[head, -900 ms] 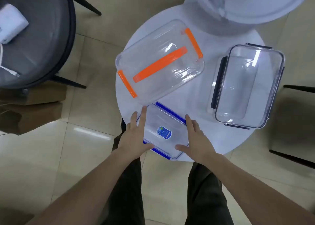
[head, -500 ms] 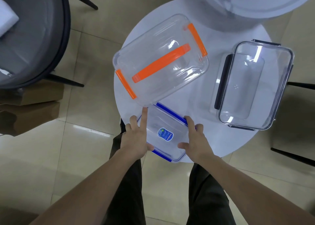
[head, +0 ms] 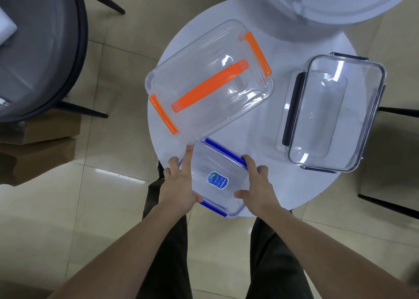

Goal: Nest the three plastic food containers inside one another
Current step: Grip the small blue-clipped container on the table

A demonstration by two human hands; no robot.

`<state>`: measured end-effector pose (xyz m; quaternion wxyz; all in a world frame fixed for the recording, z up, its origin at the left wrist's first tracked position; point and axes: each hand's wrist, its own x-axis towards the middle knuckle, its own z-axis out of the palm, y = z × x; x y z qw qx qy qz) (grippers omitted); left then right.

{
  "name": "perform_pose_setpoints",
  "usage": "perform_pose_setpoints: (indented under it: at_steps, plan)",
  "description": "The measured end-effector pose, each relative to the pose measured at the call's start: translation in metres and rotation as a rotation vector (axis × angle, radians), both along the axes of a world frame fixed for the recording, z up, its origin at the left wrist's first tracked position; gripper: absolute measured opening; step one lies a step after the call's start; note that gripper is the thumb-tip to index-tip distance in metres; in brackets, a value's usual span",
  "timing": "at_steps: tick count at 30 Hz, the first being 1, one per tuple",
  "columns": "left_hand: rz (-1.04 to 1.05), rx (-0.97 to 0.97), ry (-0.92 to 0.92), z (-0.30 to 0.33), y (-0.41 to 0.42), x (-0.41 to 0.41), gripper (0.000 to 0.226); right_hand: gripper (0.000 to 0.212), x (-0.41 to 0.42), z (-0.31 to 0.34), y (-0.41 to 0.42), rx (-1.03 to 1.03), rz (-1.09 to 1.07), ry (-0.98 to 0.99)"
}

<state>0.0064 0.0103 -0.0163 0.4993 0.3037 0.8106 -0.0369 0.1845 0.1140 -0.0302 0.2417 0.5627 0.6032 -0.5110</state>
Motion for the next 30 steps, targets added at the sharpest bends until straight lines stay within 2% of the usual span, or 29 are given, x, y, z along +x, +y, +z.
perform_pose_setpoints:
  at_steps: [7, 12, 25, 28, 30]
  plan:
    - [0.070, 0.094, -0.037, -0.002, -0.008, -0.002, 0.145, 0.091, 0.004, 0.000, 0.001, -0.039, -0.046, 0.017]
    - [0.170, 0.193, -0.080, 0.000, -0.017, -0.005, 0.137, 0.091, 0.009, 0.001, 0.002, -0.037, -0.086, 0.050]
    - [0.203, 0.209, -0.101, 0.000, -0.025, -0.003, 0.138, 0.089, 0.011, 0.004, -0.001, -0.014, -0.086, 0.111]
    - [0.232, 0.218, -0.114, 0.001, -0.028, -0.003, 0.130, 0.090, 0.012, 0.007, -0.002, -0.007, -0.075, 0.113]
    - [0.269, 0.230, -0.113, 0.003, -0.033, -0.003, 0.116, 0.092, 0.013, 0.011, -0.001, -0.002, -0.065, 0.117]
